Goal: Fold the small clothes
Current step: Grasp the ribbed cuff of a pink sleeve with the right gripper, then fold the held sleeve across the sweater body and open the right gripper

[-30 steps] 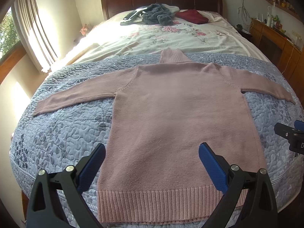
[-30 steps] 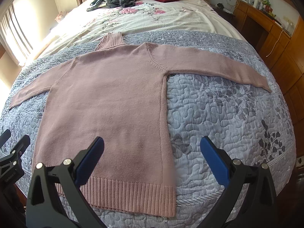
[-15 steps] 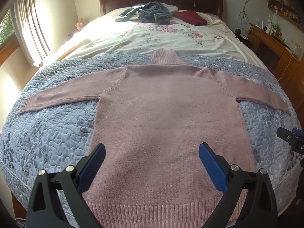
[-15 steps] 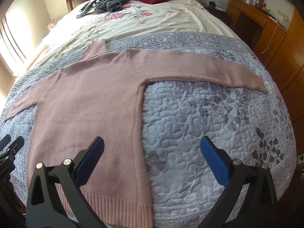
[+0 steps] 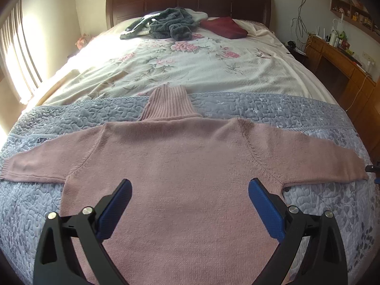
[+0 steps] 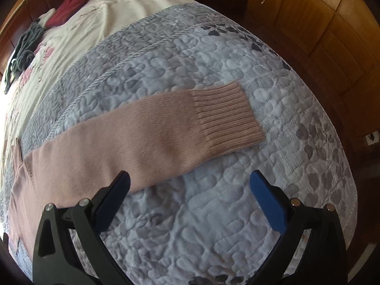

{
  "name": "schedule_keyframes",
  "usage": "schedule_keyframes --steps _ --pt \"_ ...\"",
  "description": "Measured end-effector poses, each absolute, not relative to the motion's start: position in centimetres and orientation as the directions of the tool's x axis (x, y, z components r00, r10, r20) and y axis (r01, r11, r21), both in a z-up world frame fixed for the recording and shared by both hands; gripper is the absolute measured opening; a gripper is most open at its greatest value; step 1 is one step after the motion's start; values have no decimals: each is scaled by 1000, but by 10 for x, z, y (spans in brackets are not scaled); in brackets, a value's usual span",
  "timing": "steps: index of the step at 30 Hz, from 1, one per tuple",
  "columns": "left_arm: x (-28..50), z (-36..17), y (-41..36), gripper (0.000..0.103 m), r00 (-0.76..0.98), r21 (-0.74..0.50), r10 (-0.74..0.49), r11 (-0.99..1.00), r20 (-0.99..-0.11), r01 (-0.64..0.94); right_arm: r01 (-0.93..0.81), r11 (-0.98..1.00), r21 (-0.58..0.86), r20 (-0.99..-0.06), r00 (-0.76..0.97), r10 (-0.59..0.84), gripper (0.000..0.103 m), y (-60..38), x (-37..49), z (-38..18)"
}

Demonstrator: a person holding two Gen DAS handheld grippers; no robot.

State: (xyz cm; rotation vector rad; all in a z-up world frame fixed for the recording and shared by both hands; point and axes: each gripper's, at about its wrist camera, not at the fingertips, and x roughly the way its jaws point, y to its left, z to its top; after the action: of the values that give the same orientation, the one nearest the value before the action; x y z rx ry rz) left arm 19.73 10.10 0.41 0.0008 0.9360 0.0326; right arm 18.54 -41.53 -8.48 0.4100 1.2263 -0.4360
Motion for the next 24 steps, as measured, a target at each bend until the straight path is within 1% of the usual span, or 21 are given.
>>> schedule_keyframes --steps 3,7,10,13,15,16,18,19,20,21,22,23,24 --pt "218 -2 85 99 592 11 23 1000 -806 -23 552 827 106 -962 267 -55 99 -446 194 -102" --pt "237 -13 73 99 587 10 20 1000 -809 -20 544 831 119 -970 242 -20 99 -463 203 -121" --pt "244 -19 69 99 581 18 24 1000 -813 -16 538 836 104 -975 223 -22 98 -470 207 -131" --pt "246 -26 70 99 577 33 33 999 -816 -10 542 832 117 -974 227 -11 94 -477 206 -136" --pt "247 -29 72 99 575 40 39 999 -817 -11 549 827 123 -971 238 -13 83 -481 202 -136" --pt "247 -31 73 99 572 43 43 999 -819 -14 549 826 126 -970 244 -14 80 -482 201 -136" --pt "247 -34 76 99 564 40 46 999 -825 -22 540 830 137 -965 262 -11 64 -485 196 -134" --pt "247 -36 78 99 559 36 44 999 -828 -25 528 836 149 -961 275 -2 58 -484 195 -132" --pt "246 -38 79 99 555 34 43 999 -831 -26 514 841 168 -957 289 15 46 -484 197 -131" --pt "245 -39 81 99 553 36 45 999 -832 -28 500 843 197 -952 304 42 29 -483 197 -130" --pt "244 -40 82 99 552 39 48 999 -833 -28 493 839 232 -945 319 75 21 -481 196 -128" --pt "243 -40 84 99 549 41 50 999 -834 -28 491 833 255 -939 330 93 16 -479 195 -125" --pt "242 -41 86 99 547 41 50 999 -835 -29 484 836 258 -936 340 92 16 -475 194 -121"
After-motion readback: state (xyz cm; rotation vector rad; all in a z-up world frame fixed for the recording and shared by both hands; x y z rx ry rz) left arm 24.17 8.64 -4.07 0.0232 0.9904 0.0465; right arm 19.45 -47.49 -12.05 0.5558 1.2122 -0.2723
